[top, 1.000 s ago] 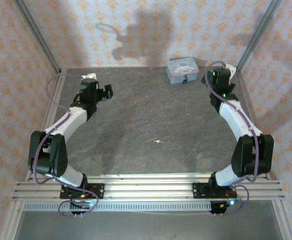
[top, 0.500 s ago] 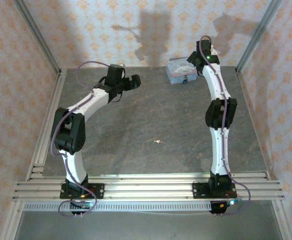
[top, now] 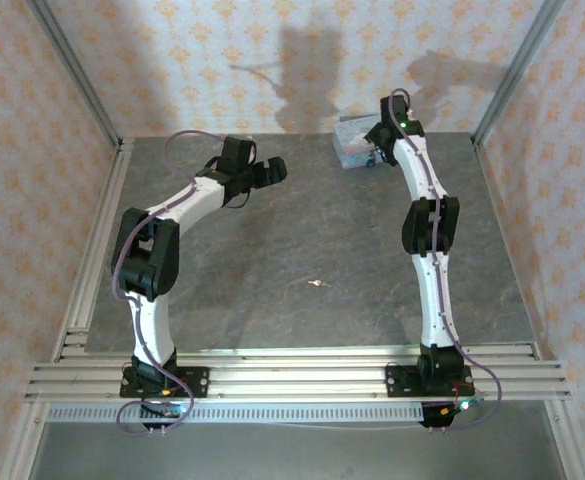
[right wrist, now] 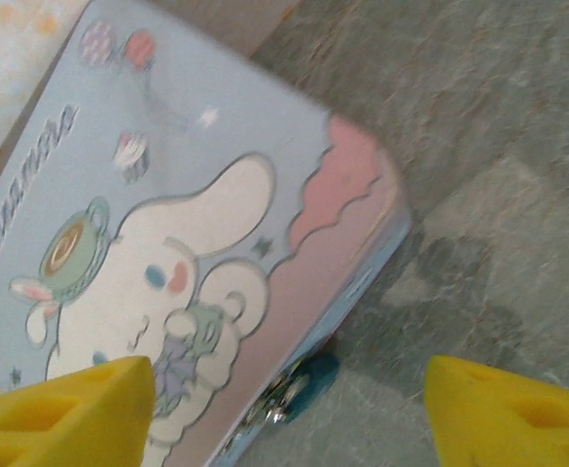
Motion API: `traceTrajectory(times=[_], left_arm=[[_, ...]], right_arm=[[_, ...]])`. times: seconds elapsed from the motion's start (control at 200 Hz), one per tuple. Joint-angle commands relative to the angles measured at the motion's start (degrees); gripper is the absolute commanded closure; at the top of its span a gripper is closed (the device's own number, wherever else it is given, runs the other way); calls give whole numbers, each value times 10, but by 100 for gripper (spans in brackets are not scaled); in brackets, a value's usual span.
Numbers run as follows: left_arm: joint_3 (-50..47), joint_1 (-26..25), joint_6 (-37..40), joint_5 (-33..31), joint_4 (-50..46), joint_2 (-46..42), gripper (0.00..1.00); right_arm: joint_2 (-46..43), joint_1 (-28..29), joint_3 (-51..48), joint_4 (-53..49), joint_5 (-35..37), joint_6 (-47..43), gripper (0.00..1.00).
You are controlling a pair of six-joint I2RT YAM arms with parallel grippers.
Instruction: Unlock the padlock with the key
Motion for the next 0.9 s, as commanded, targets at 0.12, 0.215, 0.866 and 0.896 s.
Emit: traceTrajectory(times=[0.12, 0.215, 0.866, 0.896], left_arm=[[-22, 0, -8, 8, -14, -10, 0], [-28, 0, -1, 3, -23, -19, 0], [-80, 5, 8, -24, -65, -98, 0], [-84, 8, 8, -25, -69, -103, 0]], right_arm=[[-6, 27, -48, -29, -30, -8, 45], [-19, 30, -74, -32, -45, -1, 49], [-184, 189, -383, 85, -141, 68, 59], [-187, 202, -387, 87, -142, 70, 59]])
